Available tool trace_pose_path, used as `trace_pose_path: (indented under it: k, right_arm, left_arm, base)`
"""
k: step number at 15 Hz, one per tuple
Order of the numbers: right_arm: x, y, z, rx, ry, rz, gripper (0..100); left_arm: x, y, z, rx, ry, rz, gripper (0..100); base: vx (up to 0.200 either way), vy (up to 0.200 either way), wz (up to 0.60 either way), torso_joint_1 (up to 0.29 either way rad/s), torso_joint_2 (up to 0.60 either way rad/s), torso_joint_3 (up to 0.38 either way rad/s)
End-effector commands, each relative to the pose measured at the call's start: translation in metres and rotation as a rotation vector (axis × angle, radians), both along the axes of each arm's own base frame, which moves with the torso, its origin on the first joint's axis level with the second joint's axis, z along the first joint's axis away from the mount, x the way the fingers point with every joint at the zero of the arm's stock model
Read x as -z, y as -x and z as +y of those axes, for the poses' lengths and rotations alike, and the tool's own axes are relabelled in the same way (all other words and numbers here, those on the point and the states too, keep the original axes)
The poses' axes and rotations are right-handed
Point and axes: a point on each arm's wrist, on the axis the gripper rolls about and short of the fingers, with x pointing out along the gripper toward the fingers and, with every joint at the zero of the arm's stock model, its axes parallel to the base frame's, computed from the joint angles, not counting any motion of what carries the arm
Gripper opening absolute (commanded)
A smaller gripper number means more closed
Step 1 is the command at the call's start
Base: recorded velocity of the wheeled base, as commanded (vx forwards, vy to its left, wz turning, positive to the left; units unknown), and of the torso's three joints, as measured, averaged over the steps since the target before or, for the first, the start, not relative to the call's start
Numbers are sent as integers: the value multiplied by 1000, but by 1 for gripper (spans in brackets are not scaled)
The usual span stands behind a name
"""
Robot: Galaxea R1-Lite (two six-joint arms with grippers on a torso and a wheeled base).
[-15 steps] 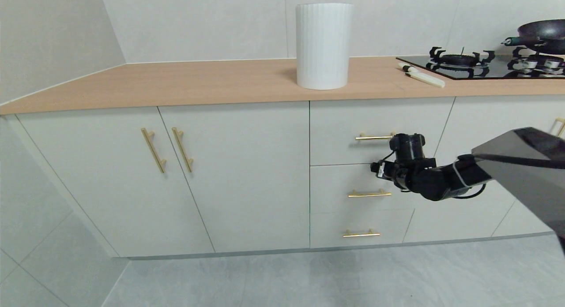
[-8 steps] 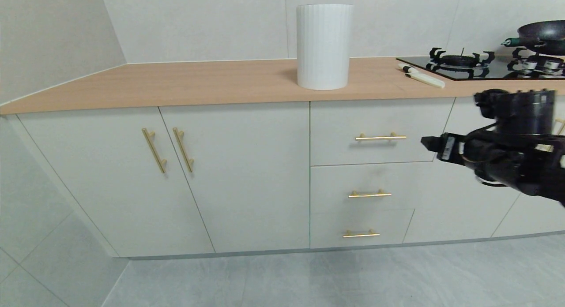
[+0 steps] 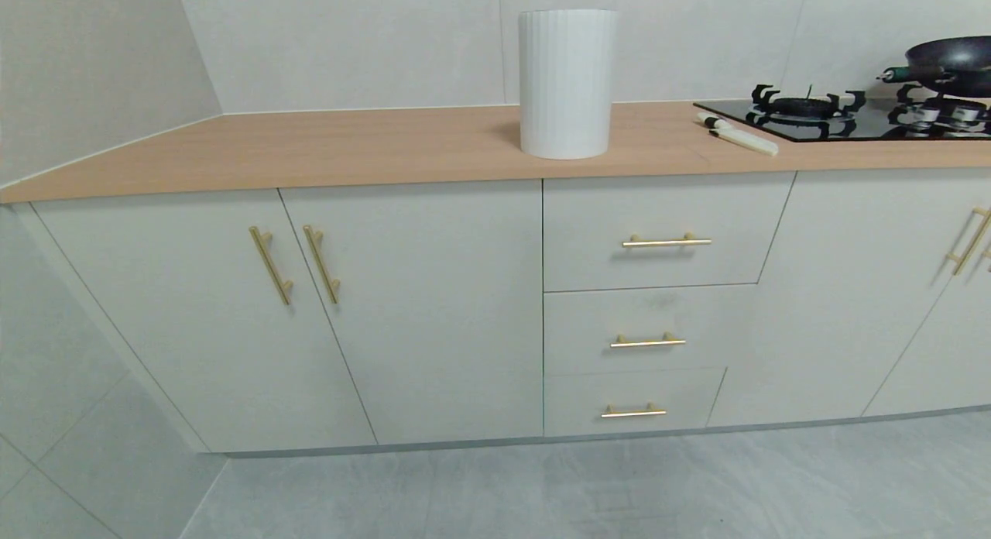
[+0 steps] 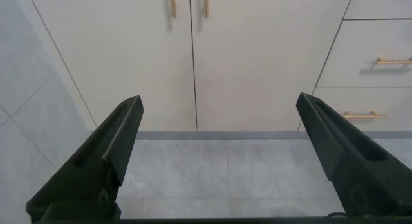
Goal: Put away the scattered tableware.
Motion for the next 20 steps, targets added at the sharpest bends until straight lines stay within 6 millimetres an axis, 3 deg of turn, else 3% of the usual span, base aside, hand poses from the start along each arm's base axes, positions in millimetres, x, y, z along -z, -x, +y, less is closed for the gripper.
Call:
trace_pose_path:
  k: [1, 5, 8, 10, 15, 16, 20]
  right_arm:
    - [38, 76, -14, 200, 15, -129, 100]
    - [76, 115, -12, 210, 20, -169, 100]
    - [110, 96, -11, 171, -11, -101, 100]
    - [142, 77, -7, -9, -4, -85, 100]
    - [149, 74, -2, -257, -34, -48, 100]
    - [156, 75, 0, -333, -79, 30, 100]
    - [155, 74, 0, -337, -87, 4, 100]
  left_arm:
    - [0, 0, 0, 0, 0, 0, 100]
    - [0, 0, 0, 0, 0, 0, 100]
    - [0, 0, 0, 0, 0, 0, 100]
    - [0, 0, 0, 0, 0, 0, 100]
    - [0, 0, 0, 0, 0, 0, 100]
    - [0, 0, 0, 0, 0, 0, 100]
    - [0, 0, 0, 0, 0, 2, 100]
  base:
    - [0, 0, 0, 0, 0, 0]
    - [0, 0, 0, 0, 0, 0]
    - [0, 0, 0, 0, 0, 0]
    - [0, 0, 0, 0, 0, 0]
    - [0, 0, 0, 0, 0, 0]
    - [0, 0, 0, 0, 0, 0]
    - [0, 0, 0, 0, 0, 0]
